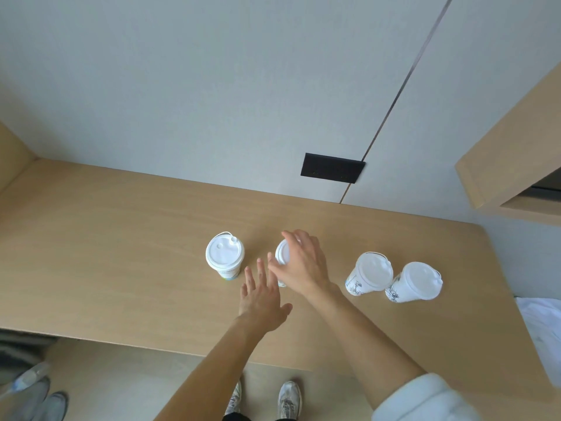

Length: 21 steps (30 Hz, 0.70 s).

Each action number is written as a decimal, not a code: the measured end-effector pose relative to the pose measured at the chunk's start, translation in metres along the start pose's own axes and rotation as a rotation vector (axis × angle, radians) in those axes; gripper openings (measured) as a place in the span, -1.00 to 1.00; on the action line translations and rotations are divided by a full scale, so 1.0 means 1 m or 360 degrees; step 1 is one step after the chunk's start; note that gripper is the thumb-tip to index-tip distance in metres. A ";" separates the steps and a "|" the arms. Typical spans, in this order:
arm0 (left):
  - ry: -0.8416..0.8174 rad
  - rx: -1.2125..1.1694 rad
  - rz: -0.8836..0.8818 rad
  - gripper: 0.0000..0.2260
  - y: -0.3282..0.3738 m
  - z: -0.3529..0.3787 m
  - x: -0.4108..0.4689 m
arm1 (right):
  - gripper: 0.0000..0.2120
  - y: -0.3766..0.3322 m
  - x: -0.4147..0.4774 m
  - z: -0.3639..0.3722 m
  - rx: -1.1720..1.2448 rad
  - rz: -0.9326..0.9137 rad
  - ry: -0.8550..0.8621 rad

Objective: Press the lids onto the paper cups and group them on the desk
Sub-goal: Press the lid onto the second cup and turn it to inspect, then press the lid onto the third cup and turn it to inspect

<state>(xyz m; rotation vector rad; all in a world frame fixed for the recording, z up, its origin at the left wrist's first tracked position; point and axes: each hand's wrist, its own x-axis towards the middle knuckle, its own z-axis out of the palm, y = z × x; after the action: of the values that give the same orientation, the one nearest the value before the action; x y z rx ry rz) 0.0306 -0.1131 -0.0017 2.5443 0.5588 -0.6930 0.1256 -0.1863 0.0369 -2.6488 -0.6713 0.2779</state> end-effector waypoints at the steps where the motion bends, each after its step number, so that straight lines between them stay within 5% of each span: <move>1: -0.0032 0.0019 -0.0014 -0.03 -0.002 0.001 0.006 | -0.41 -0.001 0.003 0.005 -0.0044 -0.0014 -0.0021; 21: -0.0129 0.0110 -0.0088 -0.04 -0.021 0.026 0.051 | -0.46 0.008 0.019 0.053 -0.0428 -0.0020 -0.0011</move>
<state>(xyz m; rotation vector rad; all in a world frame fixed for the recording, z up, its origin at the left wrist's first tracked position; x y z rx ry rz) 0.0512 -0.0955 -0.0567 2.5593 0.5894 -0.8450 0.1305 -0.1661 -0.0164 -2.8977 -0.7755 0.2059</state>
